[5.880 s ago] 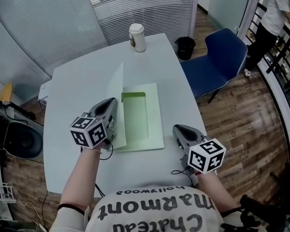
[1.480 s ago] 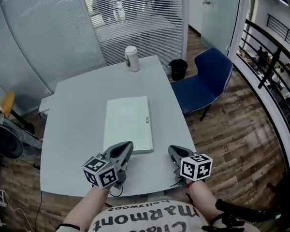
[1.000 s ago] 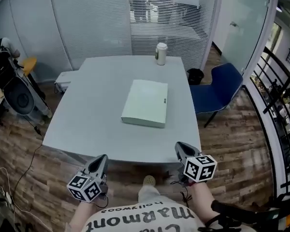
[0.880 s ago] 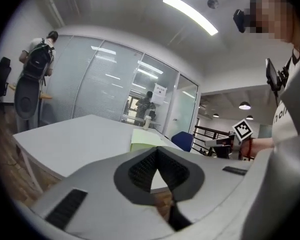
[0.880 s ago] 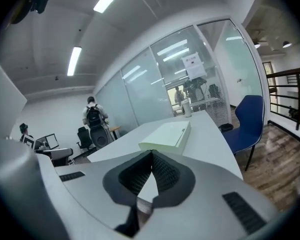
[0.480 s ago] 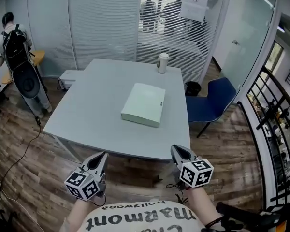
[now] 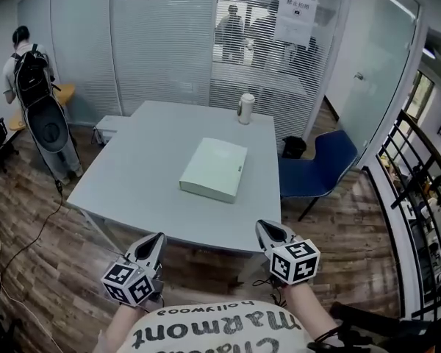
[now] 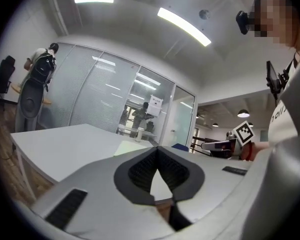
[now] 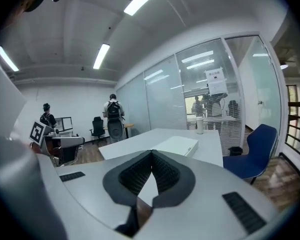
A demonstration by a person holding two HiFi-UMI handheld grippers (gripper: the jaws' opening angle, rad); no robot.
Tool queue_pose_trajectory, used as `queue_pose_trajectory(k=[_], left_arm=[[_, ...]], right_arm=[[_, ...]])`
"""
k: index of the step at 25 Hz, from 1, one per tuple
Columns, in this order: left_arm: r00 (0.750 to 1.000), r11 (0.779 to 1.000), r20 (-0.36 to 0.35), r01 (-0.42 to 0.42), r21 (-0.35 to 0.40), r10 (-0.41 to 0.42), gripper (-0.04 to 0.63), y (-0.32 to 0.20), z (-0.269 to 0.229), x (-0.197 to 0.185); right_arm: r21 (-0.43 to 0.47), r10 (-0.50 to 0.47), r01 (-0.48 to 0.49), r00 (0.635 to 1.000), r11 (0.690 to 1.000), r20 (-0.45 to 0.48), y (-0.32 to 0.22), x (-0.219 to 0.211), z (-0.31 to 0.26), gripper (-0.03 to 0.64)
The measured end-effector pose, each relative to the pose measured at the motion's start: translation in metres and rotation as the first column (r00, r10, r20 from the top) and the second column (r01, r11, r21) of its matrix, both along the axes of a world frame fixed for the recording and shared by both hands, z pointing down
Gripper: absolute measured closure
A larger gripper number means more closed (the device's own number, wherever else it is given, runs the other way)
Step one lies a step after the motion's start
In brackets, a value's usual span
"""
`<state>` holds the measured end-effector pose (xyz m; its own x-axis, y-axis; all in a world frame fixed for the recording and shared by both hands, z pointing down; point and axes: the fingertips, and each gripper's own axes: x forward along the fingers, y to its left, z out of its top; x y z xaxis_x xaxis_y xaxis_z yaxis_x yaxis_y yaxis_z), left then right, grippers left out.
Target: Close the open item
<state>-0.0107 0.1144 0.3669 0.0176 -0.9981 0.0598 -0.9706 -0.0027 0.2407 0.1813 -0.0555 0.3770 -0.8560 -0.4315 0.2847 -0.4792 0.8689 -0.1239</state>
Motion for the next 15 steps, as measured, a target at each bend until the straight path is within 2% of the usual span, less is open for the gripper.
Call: queue_pose_trajectory(k=[15], left_arm=[[1.0, 0.999, 0.017, 0.009, -0.044, -0.009, 0.594, 0.014, 0.009, -0.005]], right_arm=[[-0.046, 0.013, -0.013, 1.0, 0.999, 0.009, 0.003, -0.009, 0.015, 0.615]])
